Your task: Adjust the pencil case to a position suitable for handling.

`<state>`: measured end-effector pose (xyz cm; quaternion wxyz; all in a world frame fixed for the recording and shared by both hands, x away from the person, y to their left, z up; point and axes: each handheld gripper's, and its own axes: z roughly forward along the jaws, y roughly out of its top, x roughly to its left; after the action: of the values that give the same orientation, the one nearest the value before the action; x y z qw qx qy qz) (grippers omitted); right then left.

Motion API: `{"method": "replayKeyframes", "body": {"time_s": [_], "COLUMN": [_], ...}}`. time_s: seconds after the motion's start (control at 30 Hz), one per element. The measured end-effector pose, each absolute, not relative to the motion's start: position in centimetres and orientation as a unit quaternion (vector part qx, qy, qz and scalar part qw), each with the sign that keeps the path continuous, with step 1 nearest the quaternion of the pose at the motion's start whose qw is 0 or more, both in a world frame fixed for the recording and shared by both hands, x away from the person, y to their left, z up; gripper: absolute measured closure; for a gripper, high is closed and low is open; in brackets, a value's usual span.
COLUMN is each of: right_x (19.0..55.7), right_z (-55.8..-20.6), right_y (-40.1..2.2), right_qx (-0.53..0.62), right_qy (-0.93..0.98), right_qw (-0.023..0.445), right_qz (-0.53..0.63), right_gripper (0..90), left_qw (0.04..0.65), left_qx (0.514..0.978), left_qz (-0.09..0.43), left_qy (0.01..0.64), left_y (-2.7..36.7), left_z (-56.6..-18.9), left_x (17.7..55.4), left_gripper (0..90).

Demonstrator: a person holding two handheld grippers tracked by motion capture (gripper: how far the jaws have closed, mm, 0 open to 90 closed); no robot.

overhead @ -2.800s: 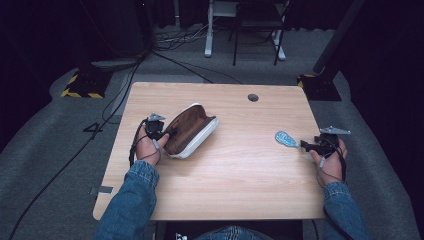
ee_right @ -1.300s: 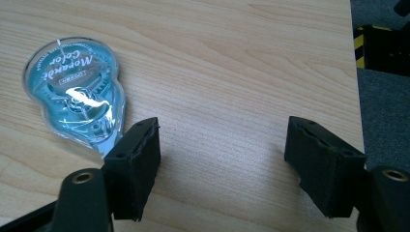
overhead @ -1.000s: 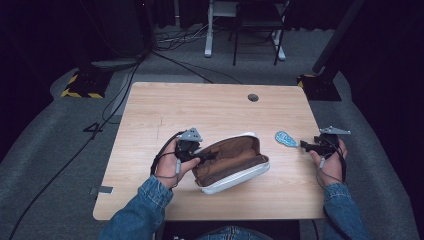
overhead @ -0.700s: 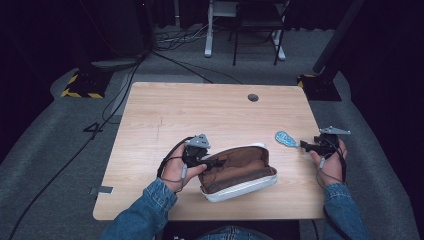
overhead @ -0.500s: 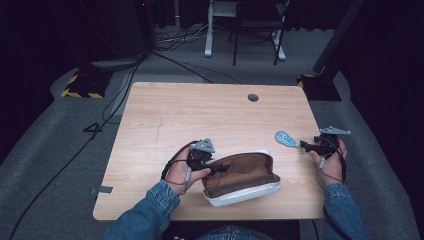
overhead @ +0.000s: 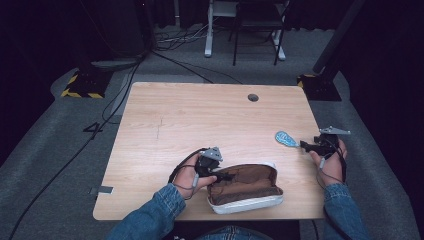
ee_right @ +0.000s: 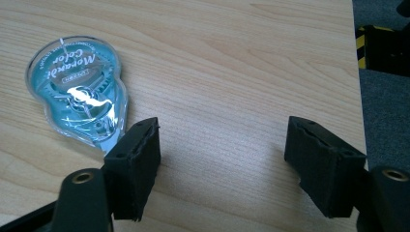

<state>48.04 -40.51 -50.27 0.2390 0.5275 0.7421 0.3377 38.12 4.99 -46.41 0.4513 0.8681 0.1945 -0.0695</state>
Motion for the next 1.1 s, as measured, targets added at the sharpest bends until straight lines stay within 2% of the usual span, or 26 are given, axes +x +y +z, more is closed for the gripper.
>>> {"method": "replayKeyframes", "body": {"time_s": [0.6, 0.7, 0.8, 0.9, 1.1], "right_x": [48.0, 48.0, 48.0, 48.0, 48.0], "right_z": [-50.3, -50.3, -50.3, -50.3, -50.3], "right_y": [-40.5, -40.5, -40.5, -40.5, -40.5], "right_qx": [0.527, 0.527, 0.527, 0.527, 0.527], "right_qy": [0.742, 0.742, 0.742, 0.742, 0.743], "right_qw": [0.239, 0.239, 0.239, 0.239, 0.239], "right_qz": [0.338, 0.338, 0.338, 0.338, 0.338], "right_gripper": [28.7, 28.7, 28.7, 28.7, 28.7], "left_qw": [0.449, 0.45, 0.453, 0.457, 0.457], "left_qx": [0.865, 0.863, 0.858, 0.856, 0.858], "left_qz": [-0.072, -0.061, -0.055, -0.04, -0.019], "left_qy": [0.212, 0.221, 0.237, 0.239, 0.232], "left_y": [5.8, 5.9, 5.9, 6.0, 6.1], "left_z": [-47.9, -48.0, -48.0, -47.9, -47.2], "left_x": [39.4, 39.4, 39.5, 39.5, 39.3], "left_gripper": [80.5, 73.3, 54.3, 43.1, 39.6]}}
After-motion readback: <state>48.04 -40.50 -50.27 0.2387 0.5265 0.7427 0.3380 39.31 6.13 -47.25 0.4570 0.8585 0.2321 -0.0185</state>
